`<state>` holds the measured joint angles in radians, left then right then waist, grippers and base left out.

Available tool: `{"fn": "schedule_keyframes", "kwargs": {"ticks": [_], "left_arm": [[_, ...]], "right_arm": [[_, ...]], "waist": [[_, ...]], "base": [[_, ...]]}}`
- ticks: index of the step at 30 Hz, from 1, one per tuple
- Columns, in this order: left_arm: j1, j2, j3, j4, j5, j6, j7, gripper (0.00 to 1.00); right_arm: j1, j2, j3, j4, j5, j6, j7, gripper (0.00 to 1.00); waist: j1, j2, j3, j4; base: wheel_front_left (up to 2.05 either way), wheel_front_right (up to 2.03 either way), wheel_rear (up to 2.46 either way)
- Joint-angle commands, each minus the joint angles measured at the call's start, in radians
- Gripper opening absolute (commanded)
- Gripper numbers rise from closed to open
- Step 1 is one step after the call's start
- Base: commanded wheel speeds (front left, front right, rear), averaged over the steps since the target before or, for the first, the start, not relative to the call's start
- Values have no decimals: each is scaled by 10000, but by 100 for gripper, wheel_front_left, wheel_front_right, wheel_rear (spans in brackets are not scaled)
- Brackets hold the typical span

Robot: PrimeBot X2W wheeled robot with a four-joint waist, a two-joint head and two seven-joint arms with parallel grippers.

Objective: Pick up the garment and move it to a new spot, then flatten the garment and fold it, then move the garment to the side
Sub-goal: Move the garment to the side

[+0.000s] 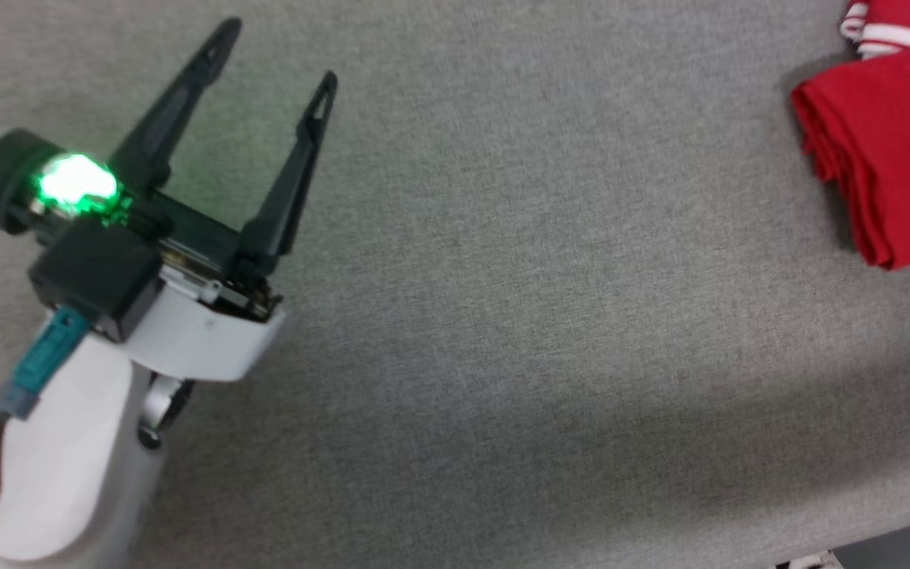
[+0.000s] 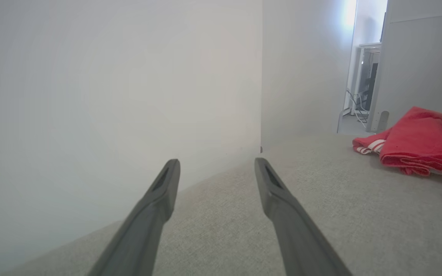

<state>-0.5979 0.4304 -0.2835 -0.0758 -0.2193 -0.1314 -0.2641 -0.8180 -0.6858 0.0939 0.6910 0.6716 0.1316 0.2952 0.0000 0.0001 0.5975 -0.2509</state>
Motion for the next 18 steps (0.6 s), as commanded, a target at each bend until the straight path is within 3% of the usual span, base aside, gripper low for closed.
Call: {"fn": "schedule_keyframes", "kwargs": {"ticks": [1, 7, 18], "left_arm": [[-189, 150, -1, 6, 34, 22, 9, 100], [-524, 682, -213, 33, 92, 22, 9, 100], [-594, 913, -377, 129, 158, 22, 9, 100]], "right_arm": [[-374, 65, 96, 305, -146, -19, -259, 0], [-1287, 407, 489, 1656, -485, -19, -1104, 0], [-2245, 758, 1518, 3299, -452, -19, -2277, 3]], "waist": [[0, -1, 617, -368], [0, -1, 940, -459], [0, -1, 950, -494]], "base": [[0, 0, 0], [0, 0, 0], [0, 0, 0]]}}
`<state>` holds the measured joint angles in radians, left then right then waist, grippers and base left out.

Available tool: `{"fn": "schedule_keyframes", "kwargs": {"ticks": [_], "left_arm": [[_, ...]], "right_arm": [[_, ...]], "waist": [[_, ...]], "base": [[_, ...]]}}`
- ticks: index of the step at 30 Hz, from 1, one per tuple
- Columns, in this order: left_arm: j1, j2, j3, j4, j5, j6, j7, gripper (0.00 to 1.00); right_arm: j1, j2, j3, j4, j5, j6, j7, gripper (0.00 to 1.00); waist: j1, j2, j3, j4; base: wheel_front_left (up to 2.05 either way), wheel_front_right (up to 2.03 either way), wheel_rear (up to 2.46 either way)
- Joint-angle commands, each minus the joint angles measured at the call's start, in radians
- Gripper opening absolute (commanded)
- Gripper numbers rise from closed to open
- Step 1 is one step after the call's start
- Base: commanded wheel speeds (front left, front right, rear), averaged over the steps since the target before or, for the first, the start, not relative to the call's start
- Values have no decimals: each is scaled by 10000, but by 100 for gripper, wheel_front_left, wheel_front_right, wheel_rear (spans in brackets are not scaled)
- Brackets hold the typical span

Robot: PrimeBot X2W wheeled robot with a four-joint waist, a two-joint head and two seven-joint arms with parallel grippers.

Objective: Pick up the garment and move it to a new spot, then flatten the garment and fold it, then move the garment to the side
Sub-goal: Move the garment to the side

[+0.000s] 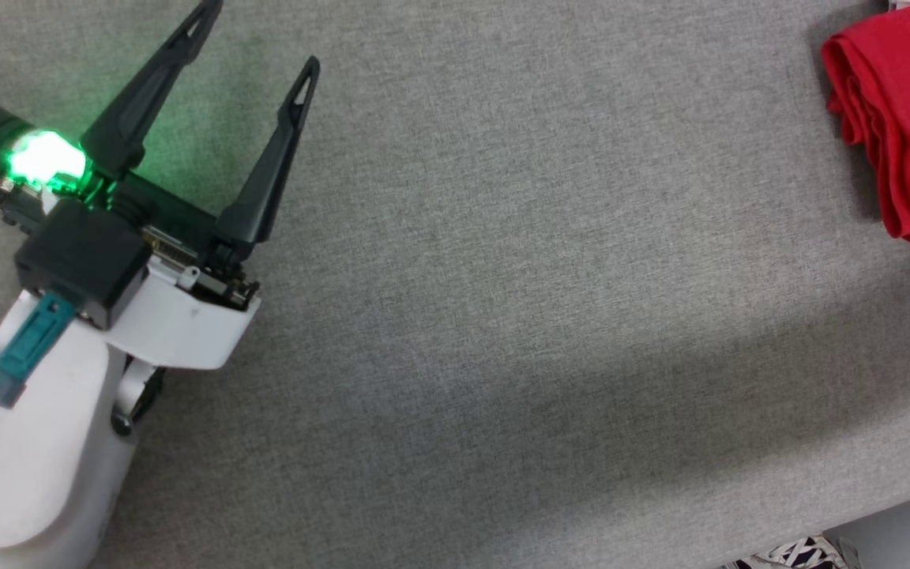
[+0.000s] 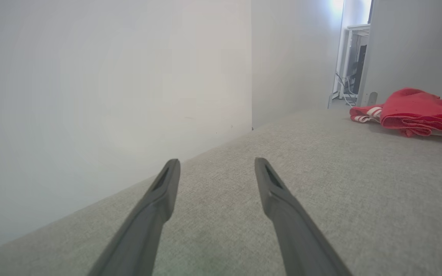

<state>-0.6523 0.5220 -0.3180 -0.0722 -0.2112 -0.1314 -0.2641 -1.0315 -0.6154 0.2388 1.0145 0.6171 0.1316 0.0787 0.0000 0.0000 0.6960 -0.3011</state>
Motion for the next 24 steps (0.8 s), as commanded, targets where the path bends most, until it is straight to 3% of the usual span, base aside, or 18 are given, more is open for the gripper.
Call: {"fn": "schedule_keyframes", "kwargs": {"ticks": [1, 2, 3, 9, 16, 24], "left_arm": [[-49, -16, -44, 124, 96, 22, 9, 100], [-40, -38, -49, 151, 100, 22, 9, 100], [-7, -73, -53, 183, 105, 22, 11, 100], [404, -524, 77, 462, 47, 22, 9, 100], [1693, -1462, 530, 1010, -51, 22, 9, 100], [3655, -2466, 1343, 1688, -226, 23, 5, 100]], "right_arm": [[-148, 93, 133, 142, 155, -19, -181, 30], [-190, 92, 208, 202, 161, -19, -241, 84], [-253, 27, 297, 228, 113, -19, -384, 100], [-185, -319, 995, 105, 190, -19, -740, 100], [603, -615, 2417, -1086, 358, -19, -1047, 100], [2032, -82, 3484, -1986, 522, -19, -2021, 100]], "waist": [[0, 0, -71, 16], [0, 0, -115, 24], [0, 0, -182, 41], [0, 0, -926, 319], [0, 0, -2327, 1128], [0, 0, -4034, 2070]], "base": [[0, 0, 0], [0, 0, 0], [0, 0, 0], [0, 0, 0], [0, 0, 0], [0, 0, 0]]}}
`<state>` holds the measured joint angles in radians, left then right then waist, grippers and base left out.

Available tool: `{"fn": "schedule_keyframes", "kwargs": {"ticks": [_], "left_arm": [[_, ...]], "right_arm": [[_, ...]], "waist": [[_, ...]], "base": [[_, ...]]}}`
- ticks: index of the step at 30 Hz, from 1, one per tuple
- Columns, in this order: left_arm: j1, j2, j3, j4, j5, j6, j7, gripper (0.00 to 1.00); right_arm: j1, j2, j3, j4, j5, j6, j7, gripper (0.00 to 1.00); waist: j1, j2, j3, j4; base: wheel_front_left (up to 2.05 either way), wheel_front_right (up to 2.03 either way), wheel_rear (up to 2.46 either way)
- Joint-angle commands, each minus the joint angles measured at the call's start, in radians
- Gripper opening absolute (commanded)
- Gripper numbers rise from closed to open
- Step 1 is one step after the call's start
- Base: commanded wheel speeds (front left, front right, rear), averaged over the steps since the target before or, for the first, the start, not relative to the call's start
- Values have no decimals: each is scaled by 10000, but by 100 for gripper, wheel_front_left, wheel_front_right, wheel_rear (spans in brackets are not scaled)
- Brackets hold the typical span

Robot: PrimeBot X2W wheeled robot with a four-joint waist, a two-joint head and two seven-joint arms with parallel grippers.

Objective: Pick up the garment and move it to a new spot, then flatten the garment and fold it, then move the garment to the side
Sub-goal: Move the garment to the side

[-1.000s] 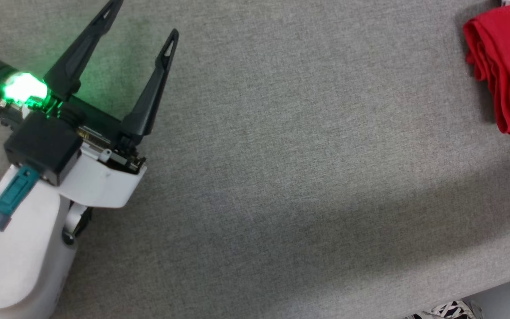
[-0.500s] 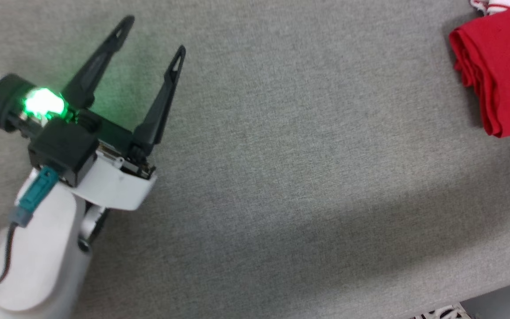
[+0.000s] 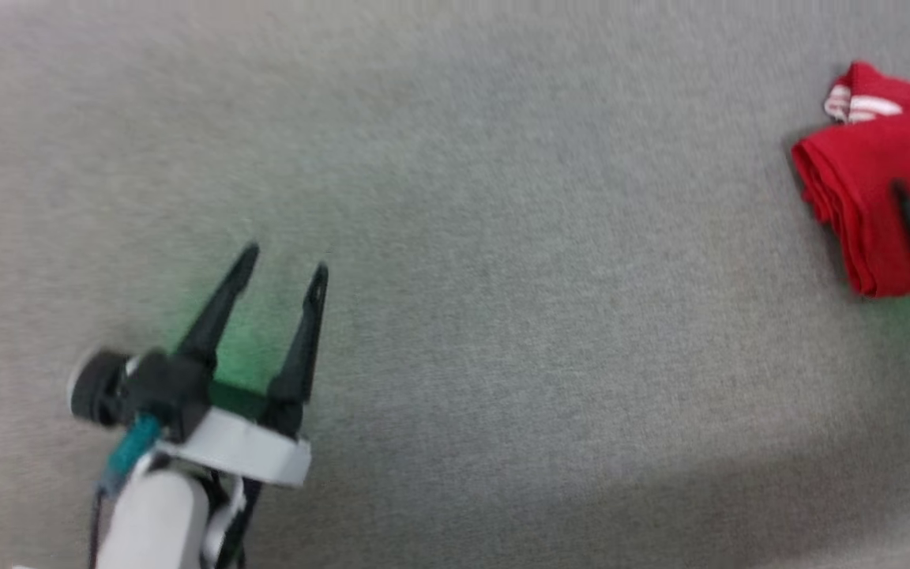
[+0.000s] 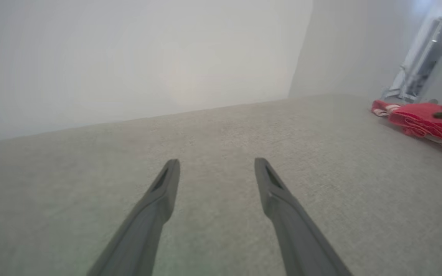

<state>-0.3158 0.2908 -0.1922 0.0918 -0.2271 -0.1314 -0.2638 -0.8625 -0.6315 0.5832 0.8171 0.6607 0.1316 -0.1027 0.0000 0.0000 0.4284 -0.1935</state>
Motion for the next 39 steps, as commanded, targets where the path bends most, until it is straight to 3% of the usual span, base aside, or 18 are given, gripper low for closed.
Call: {"fn": "schedule_keyframes", "kwargs": {"ticks": [1, 10, 17, 30, 39], "left_arm": [[561, -255, 165, 109, -88, 23, 3, 100], [2260, -851, 761, 995, -373, 21, 4, 100], [2946, -962, 1121, 1185, -381, 21, 6, 100], [3624, -993, 1725, 821, -506, 21, 6, 100], [4253, -1074, 2084, 243, -563, 21, 6, 100]], "right_arm": [[560, 176, 105, -47, 84, -19, -339, 100], [2596, 1379, -185, 450, 189, -19, -1402, 100], [3626, 1953, -828, 207, -4, -19, -1611, 100], [6299, 3004, -4351, -3544, -2102, -20, -1627, 100], [8221, 3412, -5669, -5173, -2331, -20, -1628, 100]], "waist": [[0, 0, -1568, 1100], [0, 0, -3320, 2147], [0, 0, -4039, 2647], [0, 0, -4667, 2715], [0, 0, -4759, 2843]], "base": [[0, 0, 0], [0, 0, 0], [0, 0, 0], [0, 0, 0], [0, 0, 0]]}}
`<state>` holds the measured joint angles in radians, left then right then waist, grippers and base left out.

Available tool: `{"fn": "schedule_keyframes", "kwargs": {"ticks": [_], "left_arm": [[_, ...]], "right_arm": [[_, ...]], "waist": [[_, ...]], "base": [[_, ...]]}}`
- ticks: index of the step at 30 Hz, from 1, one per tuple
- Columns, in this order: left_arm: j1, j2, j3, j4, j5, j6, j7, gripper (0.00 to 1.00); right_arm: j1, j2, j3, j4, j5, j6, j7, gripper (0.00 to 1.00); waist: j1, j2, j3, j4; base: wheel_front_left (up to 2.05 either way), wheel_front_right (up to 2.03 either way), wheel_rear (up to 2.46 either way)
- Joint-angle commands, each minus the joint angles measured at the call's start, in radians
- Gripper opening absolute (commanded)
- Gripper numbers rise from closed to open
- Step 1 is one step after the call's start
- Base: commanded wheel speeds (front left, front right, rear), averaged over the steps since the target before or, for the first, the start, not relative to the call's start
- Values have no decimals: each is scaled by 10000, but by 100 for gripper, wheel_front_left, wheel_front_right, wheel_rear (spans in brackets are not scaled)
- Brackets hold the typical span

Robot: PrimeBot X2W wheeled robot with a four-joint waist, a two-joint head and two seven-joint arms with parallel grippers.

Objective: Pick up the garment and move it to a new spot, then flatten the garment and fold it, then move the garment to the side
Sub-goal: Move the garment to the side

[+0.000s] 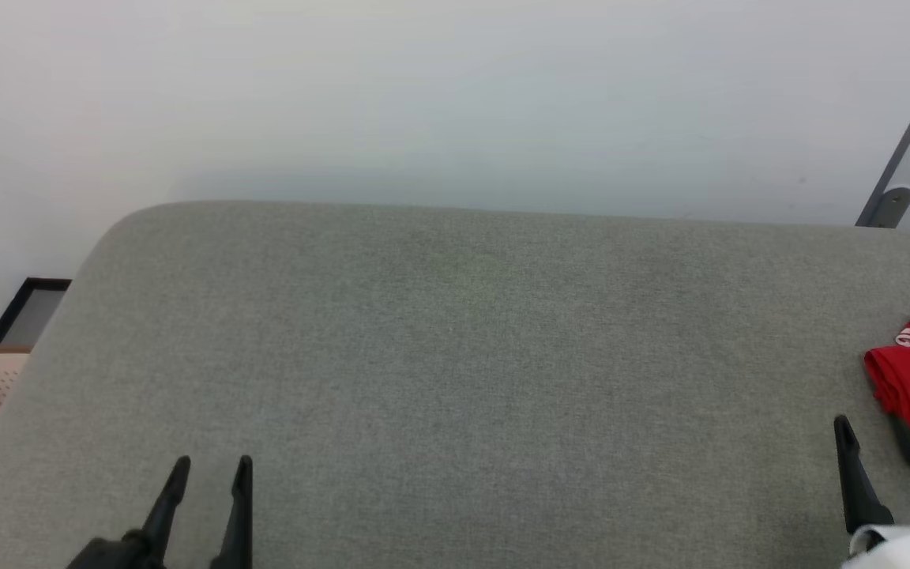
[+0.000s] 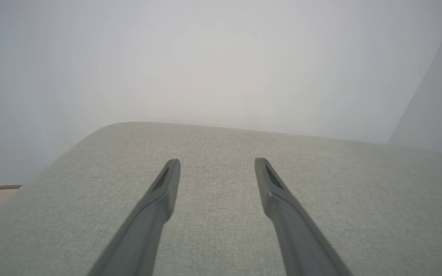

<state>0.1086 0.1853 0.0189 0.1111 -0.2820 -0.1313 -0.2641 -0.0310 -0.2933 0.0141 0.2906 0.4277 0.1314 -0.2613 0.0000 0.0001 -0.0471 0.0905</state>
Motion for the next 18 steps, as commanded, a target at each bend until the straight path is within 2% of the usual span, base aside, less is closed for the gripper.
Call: {"fn": "schedule_keyframes", "kwargs": {"ticks": [1, 10, 18], "left_arm": [[133, -46, 2, -47, -13, 19, 10, 100], [965, -127, 279, -1032, 146, 19, 10, 100], [879, -144, 224, -1047, 60, 19, 11, 100]], "right_arm": [[115, 43, -49, -99, -9, -16, -43, 100], [1435, 314, -906, -1728, -317, -16, 509, 100], [1743, 542, -1137, -2256, -475, -16, 840, 100]], "waist": [[0, -1, -9, 21], [0, -1, 117, 55], [0, -1, 136, 23]], "base": [[0, 0, 0], [0, 0, 0], [0, 0, 0]]}}
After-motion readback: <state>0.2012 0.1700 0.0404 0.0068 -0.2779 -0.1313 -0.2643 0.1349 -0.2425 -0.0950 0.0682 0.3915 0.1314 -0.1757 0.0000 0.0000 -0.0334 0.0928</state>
